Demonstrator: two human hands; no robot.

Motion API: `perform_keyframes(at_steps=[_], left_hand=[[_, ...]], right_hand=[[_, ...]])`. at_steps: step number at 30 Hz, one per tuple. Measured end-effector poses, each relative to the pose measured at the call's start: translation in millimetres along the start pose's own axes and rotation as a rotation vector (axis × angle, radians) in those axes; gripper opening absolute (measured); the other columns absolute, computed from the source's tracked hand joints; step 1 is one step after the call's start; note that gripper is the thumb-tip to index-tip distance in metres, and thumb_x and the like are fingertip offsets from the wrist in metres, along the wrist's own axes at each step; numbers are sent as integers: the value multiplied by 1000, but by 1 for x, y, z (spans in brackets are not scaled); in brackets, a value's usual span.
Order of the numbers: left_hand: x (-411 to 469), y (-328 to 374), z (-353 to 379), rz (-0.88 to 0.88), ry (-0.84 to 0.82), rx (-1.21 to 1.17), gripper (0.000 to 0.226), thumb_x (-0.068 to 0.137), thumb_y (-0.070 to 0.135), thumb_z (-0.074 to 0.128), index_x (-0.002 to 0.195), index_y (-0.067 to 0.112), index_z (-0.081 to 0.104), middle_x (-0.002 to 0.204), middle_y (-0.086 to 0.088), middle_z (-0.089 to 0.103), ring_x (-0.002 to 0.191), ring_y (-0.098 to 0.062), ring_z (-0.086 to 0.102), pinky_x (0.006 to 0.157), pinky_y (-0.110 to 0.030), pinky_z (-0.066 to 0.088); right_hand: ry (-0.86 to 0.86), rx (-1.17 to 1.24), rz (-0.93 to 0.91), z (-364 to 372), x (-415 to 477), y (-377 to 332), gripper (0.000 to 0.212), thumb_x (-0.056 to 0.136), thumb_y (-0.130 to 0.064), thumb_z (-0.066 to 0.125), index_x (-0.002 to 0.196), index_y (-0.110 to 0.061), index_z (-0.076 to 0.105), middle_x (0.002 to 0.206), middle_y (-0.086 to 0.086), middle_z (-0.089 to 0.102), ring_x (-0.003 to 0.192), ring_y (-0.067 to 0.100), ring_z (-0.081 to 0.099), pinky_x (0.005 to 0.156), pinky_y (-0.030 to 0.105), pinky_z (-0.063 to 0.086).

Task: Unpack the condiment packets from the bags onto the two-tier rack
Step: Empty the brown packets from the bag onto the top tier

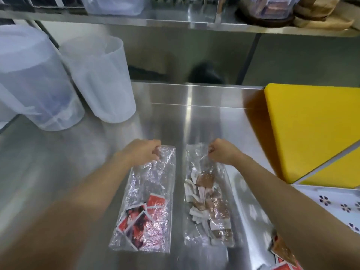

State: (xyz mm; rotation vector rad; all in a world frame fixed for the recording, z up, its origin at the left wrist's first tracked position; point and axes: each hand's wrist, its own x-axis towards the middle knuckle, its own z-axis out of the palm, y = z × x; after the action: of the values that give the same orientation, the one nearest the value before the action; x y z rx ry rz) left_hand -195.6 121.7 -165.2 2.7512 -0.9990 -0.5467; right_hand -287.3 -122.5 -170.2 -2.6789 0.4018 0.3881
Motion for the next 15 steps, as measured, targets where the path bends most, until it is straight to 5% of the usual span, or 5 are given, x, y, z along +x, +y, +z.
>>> perform_keyframes(at_steps=[3,5,8,12,15], left_hand=[[8,-7,13,-16,-55,51,26,82,32,59,105,23,51,110,8,66,95,-18,61,79,-29,43],[12,-7,16,-38,-69,101,42,83,33,59,121,23,46,122,0,58,109,-23,55,92,-35,39],[12,2,15,-76,0,145,54,82,32,60,131,21,40,124,-7,50,119,-27,46,99,-38,30],[-5,41,17,-34,325,28,43,87,23,54,128,16,46,129,-6,48,121,-26,43,101,-34,28],[-27,88,36,-32,412,-265,43,91,26,50,131,13,43,136,-5,46,125,-24,43,105,-35,32]], right_hand=[[-15,-1,22,9,4,3,24,79,-11,40,56,-18,41,77,12,51,78,31,52,68,37,43],[-13,-17,37,9,2,2,16,84,-12,40,88,-13,55,98,16,59,94,35,56,79,40,45],[107,-43,46,6,-7,-1,41,87,-17,47,128,-15,41,127,12,52,118,31,48,96,40,34],[405,-23,-70,11,-30,-5,51,91,-30,49,136,-13,35,138,10,43,127,28,38,102,41,26],[424,82,-51,25,-55,-8,64,88,-49,43,142,-18,26,149,8,31,137,24,27,109,41,21]])
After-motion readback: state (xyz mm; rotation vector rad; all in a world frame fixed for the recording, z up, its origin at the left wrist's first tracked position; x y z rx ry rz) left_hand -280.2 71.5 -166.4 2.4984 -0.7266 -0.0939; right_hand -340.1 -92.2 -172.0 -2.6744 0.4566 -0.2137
